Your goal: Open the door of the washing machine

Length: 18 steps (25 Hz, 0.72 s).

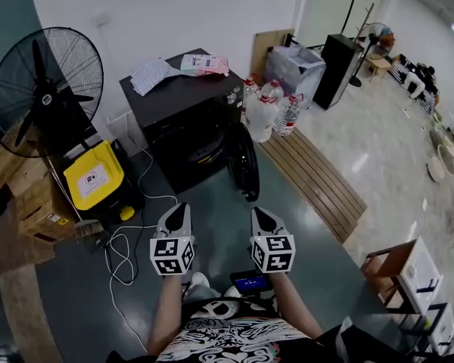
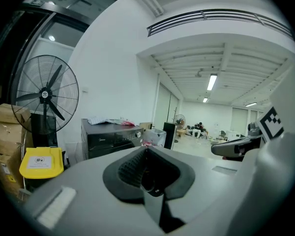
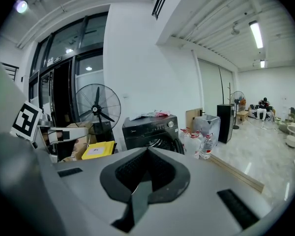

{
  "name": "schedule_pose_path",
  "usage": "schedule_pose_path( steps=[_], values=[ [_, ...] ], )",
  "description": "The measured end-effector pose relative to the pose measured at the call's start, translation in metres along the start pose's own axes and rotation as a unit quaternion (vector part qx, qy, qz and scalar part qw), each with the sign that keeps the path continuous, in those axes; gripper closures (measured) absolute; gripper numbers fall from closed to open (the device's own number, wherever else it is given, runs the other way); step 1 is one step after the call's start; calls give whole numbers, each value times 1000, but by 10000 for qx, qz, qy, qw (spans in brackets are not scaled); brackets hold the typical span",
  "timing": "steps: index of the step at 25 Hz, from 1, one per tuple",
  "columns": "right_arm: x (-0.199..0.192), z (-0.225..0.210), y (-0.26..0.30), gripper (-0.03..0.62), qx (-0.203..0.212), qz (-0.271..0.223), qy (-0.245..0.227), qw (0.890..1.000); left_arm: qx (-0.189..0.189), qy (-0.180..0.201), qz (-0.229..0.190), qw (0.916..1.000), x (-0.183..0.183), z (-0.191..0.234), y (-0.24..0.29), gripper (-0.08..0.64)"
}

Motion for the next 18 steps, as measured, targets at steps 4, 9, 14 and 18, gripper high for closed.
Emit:
schedule_pose_path(
  steps=[4,9,14,18],
  values=[
    [-2,3,3,591,21,61,-29,10000,8,-29,37,10000,-5,4,0,551],
    [-4,6,3,591,66,116,-30,9999,15,-27,74,10000,-6,5,-1,551],
    [-8,5,6,591,96,151,-6,9998,44,-35,108,9999,-12,5,-2,551],
    [-13,2,4,591,103,189,26,9998,56,-51,116,9999,-16,3,-4,551]
  ],
)
Point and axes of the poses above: the fingertips, and each gripper's own axes: y forward along the fingers, z to its left, x out of its top, the point moved 2 cm from there along -y, backward along the fingers, and after that the axes turned 7 degrees about -x, right-handed, at the moved point
